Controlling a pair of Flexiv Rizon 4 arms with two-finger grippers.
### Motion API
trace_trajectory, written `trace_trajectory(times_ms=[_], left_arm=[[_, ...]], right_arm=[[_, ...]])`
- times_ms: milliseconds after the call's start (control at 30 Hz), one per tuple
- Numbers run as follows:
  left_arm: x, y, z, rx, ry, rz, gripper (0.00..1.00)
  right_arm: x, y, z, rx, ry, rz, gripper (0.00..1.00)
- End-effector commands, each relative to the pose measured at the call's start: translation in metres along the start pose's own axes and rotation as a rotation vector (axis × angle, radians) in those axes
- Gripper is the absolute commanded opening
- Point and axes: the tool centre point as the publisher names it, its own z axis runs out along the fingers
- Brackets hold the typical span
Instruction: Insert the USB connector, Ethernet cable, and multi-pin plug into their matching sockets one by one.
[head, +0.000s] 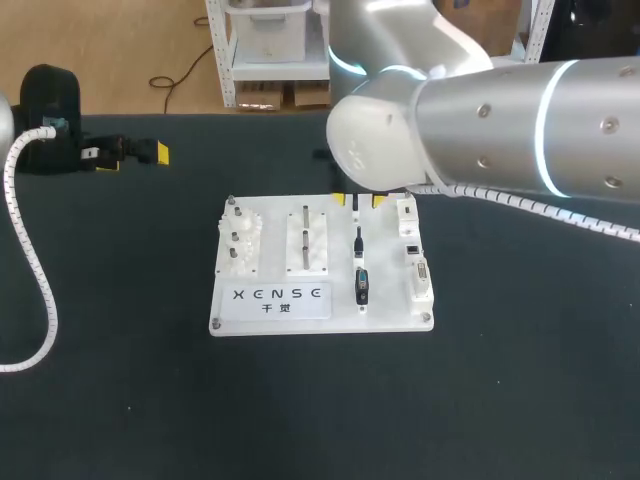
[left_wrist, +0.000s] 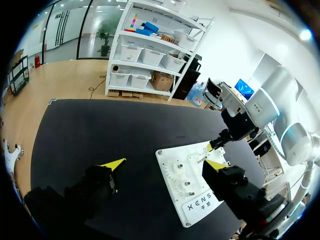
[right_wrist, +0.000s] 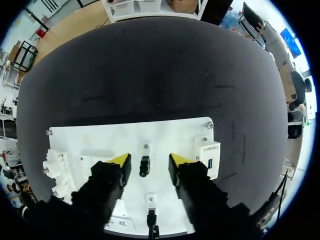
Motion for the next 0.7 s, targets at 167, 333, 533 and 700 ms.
trace_trajectory(times_ms=[167, 333, 533, 700], left_arm=[[0.0000, 0.0000, 0.0000, 0.000, 0.000, 0.000, 1.00], [0.0000, 0.0000, 0.0000, 0.000, 0.000, 0.000, 1.00], [0.0000, 0.0000, 0.0000, 0.000, 0.000, 0.000, 1.00], [0.0000, 0.0000, 0.0000, 0.000, 0.000, 0.000, 1.00]], right_arm=[[0.0023, -0.0006, 0.0014, 0.002, 0.004, -0.020, 0.29], [0.0030, 0.0036, 0.0030, 0.039, 0.001, -0.049, 0.25], [0.0032, 0.0055, 0.0035, 0.043, 0.006, -0.056, 0.16], [0.0032, 0.0058, 0.0038, 0.043, 0.009, -0.057, 0.05]])
